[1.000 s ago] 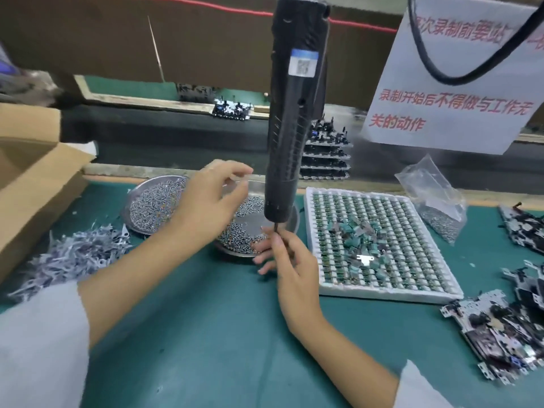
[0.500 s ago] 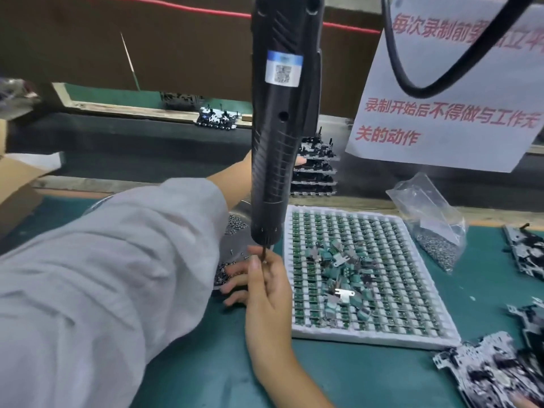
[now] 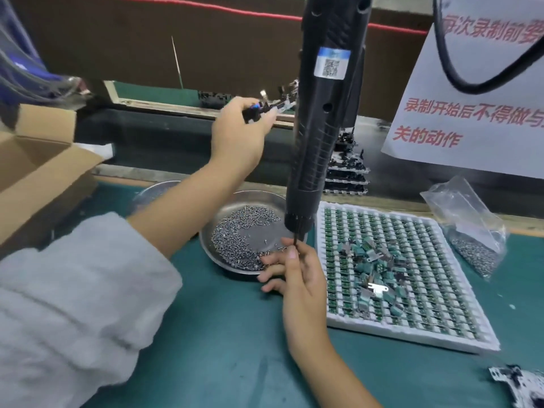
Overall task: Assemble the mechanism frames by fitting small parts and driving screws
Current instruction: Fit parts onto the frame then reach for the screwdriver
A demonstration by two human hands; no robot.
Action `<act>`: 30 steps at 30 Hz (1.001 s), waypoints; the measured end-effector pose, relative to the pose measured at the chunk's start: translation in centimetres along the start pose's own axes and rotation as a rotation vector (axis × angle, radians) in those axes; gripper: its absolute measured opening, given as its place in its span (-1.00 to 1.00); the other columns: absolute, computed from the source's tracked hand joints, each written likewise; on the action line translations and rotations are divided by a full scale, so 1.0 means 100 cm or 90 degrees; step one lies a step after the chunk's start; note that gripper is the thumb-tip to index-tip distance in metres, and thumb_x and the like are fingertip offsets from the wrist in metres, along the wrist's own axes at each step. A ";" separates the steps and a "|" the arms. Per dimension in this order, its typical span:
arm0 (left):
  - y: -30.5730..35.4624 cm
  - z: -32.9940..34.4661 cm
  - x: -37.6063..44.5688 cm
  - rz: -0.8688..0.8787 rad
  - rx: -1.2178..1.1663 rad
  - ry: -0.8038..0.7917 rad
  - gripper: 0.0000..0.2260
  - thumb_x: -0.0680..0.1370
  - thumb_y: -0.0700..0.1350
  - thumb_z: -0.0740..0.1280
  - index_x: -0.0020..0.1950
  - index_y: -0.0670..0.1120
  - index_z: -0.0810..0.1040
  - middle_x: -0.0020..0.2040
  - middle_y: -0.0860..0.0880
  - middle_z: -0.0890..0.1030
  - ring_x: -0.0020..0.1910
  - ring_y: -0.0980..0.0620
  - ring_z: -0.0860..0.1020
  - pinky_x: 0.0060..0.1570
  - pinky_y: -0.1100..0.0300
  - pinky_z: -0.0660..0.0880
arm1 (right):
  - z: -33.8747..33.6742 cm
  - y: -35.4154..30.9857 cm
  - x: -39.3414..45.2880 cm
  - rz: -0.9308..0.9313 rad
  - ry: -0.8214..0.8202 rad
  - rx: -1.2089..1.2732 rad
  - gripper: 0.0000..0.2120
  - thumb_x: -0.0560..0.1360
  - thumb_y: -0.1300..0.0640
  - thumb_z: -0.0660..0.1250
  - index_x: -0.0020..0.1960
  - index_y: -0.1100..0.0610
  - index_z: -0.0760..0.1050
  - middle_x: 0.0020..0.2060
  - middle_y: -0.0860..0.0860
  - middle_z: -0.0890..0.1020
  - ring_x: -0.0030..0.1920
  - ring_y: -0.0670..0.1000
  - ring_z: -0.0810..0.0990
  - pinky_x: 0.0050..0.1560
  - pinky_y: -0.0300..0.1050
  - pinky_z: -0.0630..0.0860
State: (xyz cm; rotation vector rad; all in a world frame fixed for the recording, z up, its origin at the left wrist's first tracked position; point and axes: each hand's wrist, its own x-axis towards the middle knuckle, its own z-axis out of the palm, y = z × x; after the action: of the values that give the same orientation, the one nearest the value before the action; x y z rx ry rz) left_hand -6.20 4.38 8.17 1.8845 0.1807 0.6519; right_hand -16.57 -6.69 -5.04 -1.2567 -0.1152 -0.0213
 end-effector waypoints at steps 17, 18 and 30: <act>-0.079 -0.120 -0.193 0.214 0.242 -0.152 -0.68 0.45 0.10 0.30 0.10 -0.04 0.61 0.22 0.18 0.55 0.12 0.31 0.52 0.18 0.51 0.31 | -0.012 -0.013 -0.041 -0.295 0.032 -0.242 -0.72 0.58 0.02 0.19 0.25 -0.25 0.35 -0.01 -0.21 0.50 0.00 -0.13 0.53 -0.01 -0.35 0.46; -0.086 -0.121 -0.199 0.239 0.253 -0.175 -0.68 0.46 0.10 0.30 0.08 -0.06 0.62 0.22 0.16 0.56 0.13 0.29 0.53 0.20 0.47 0.35 | -0.018 -0.015 -0.043 -0.359 -0.018 -0.338 -0.73 0.57 0.01 0.16 0.25 -0.19 0.40 0.03 -0.18 0.47 0.07 -0.14 0.49 0.07 -0.35 0.41; -0.113 -0.149 -0.173 0.276 0.550 -0.107 -0.65 0.49 0.05 0.21 0.11 -0.12 0.63 -0.03 -0.05 0.63 -0.07 -0.11 0.60 -0.02 0.03 0.45 | -0.033 0.001 -0.039 -0.503 -0.358 -0.801 -0.62 0.46 -0.07 0.29 0.18 0.12 0.58 0.08 0.01 0.58 0.09 0.07 0.50 0.12 0.06 0.39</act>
State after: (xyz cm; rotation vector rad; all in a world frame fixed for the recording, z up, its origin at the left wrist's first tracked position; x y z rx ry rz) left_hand -26.42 13.92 -4.03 2.8460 -0.0820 0.7657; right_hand -20.20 -9.97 -6.48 -2.3589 -1.2316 -0.4855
